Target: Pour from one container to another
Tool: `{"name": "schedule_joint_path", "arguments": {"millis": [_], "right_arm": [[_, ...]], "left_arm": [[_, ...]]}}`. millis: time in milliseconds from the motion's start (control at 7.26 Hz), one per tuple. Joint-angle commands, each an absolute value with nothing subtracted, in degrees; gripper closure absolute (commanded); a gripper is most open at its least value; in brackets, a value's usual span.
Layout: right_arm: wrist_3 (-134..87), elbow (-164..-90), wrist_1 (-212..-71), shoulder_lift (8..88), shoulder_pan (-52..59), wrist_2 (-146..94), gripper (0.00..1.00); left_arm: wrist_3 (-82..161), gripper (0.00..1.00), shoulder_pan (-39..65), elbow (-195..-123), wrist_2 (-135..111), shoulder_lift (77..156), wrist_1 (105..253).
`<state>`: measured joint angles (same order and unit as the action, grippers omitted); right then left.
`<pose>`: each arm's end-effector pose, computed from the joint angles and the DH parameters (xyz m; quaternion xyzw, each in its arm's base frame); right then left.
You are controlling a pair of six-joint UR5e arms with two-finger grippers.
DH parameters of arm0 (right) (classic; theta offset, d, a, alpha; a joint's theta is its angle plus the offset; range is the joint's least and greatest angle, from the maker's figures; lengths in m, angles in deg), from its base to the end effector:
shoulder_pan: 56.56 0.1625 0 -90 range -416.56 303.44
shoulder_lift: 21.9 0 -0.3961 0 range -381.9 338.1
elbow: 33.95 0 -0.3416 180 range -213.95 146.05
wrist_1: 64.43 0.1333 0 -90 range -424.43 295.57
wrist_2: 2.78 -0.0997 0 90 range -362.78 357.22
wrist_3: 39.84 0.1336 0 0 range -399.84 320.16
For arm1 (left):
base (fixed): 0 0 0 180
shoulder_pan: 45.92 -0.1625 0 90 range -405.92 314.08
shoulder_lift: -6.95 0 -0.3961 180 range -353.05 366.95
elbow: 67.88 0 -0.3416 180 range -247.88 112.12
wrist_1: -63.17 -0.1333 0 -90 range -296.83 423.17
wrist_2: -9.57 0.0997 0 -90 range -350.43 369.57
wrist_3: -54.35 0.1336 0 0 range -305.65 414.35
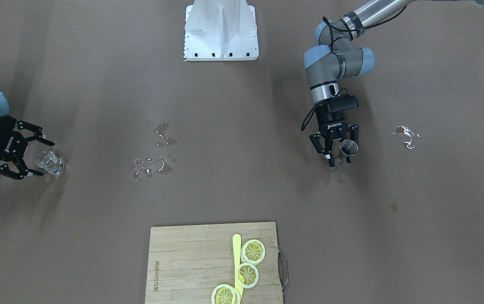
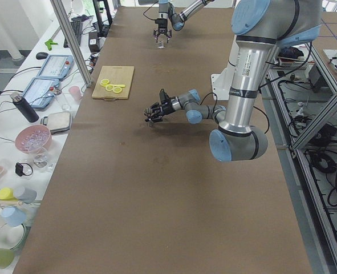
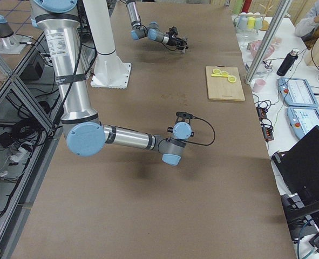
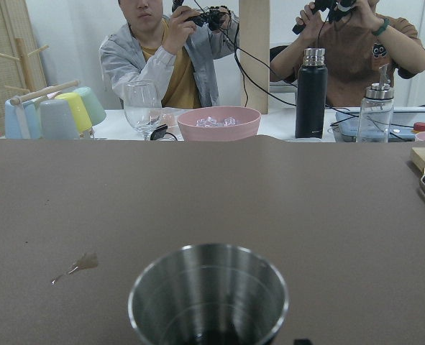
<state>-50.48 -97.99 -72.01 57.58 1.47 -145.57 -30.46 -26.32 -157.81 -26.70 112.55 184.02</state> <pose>-0.2498 -0.4511 0.5827 0.4171 -0.4558 -0.5000 0.6069 0.4483 -0.4155 0.4349 0.4811 0.2539 -0.2794 0.7912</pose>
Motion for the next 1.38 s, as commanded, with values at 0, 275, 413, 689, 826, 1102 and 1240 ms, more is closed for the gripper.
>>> {"name": "schedule_joint_path", "arguments": {"millis": [0, 275, 413, 689, 826, 1102, 1240], "right_arm": [[-50.5, -97.7, -71.9, 57.2, 1.2, -144.7, 0.05], [-50.6, -97.5, -71.9, 56.8, 1.0, -144.0, 0.07], [-50.5, -97.5, -71.9, 56.8, 0.9, -143.6, 0.1], [-50.6, -97.1, -71.8, 56.8, 0.8, -143.3, 0.11], [-50.6, -97.1, -71.5, 56.6, 0.8, -143.1, 0.15], [-50.6, -97.0, -71.0, 56.6, 0.8, -143.1, 0.19], [-50.5, -97.0, -71.0, 56.6, 0.7, -143.0, 0.2]], "left_arm": [[-30.4, 1.0, -26.2, -158.3, -26.7, 112.5, 184.2], [-19.9, 1.0, -24.1, -159.4, -26.7, 112.5, 193.0], [-16.4, 1.0, -23.2, -159.4, -26.9, 112.6, 196.4], [-3.9, 1.0, -22.0, -159.3, -27.3, 112.9, 198.6], [4.6, 1.0, -21.7, -158.9, -28.8, 113.6, 206.8], [16.6, 1.0, -16.8, -154.8, -39.3, 121.0, 214.7], [19.8, 1.0, -16.6, -153.5, -39.9, 124.9, 214.5]]}}
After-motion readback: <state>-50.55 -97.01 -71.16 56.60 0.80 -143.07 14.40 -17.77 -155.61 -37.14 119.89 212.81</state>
